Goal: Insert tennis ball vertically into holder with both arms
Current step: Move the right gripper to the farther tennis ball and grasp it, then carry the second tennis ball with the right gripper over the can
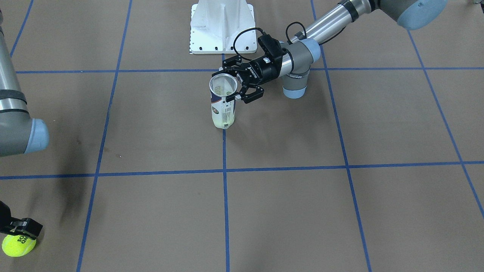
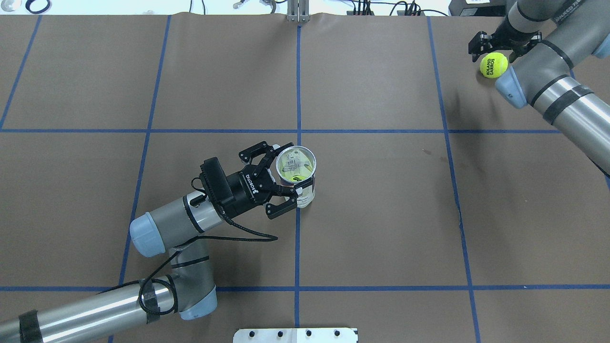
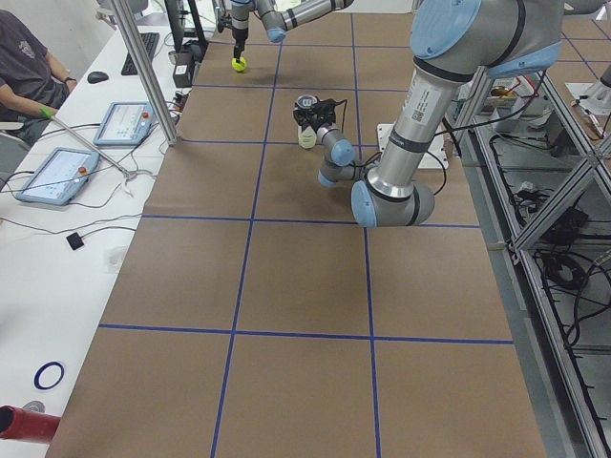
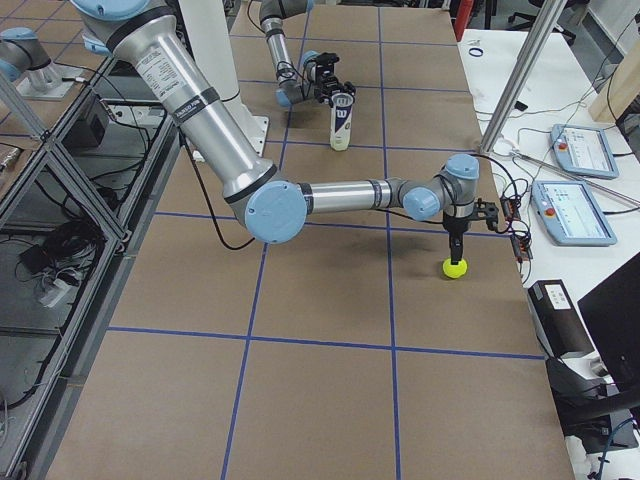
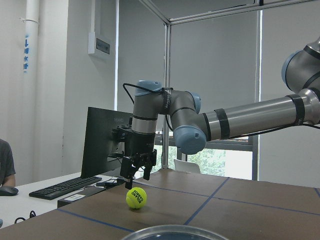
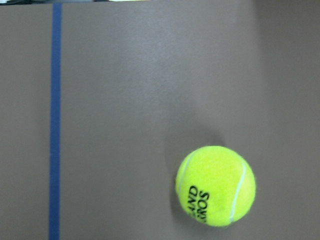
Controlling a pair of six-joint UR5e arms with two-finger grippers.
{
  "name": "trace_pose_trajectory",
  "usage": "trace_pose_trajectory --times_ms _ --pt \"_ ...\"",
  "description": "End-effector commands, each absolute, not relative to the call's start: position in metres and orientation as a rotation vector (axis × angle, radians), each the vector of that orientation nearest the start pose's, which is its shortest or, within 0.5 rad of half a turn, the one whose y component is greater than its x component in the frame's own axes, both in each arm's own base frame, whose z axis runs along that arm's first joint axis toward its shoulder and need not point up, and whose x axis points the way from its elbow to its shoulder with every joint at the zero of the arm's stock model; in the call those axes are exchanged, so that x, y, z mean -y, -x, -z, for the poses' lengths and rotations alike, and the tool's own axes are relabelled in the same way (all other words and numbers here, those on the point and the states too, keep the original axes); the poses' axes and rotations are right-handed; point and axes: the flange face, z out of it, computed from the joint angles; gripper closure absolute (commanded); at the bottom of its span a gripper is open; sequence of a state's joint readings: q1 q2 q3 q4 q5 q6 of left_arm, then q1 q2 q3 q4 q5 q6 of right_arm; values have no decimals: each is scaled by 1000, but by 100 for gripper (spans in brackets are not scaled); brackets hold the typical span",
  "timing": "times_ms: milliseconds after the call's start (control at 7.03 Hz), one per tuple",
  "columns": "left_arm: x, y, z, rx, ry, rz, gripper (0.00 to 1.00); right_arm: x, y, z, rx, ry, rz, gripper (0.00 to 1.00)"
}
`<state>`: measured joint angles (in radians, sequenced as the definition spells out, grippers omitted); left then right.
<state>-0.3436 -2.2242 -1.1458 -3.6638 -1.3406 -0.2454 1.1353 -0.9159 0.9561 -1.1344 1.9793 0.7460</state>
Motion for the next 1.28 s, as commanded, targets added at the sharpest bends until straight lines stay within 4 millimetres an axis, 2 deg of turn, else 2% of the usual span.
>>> trace_pose_trajectory --times_ms 0,142,569,711,854,996,1138 --pt "363 -553 -271 -1464 -1788 -236 12 753 254 -533 602 -218 -265 2" --pt "363 -553 -271 -1464 -1788 -236 12 750 265 -545 587 -244 -258 2" --pt "363 -553 -271 -1464 -1788 -236 12 744 268 -558 575 -229 -253 2" --pt "363 -553 -271 -1464 -1788 -236 12 743 270 -561 571 -224 -251 23" --pt "363 -553 -271 -1464 -1788 -236 12 743 270 -562 571 -222 -250 98" --pt "363 -553 -271 -1464 -1788 -236 12 743 271 -559 576 -222 -247 100" --pt "363 -553 -271 -1464 -1788 -236 12 747 268 -543 592 -241 -251 100"
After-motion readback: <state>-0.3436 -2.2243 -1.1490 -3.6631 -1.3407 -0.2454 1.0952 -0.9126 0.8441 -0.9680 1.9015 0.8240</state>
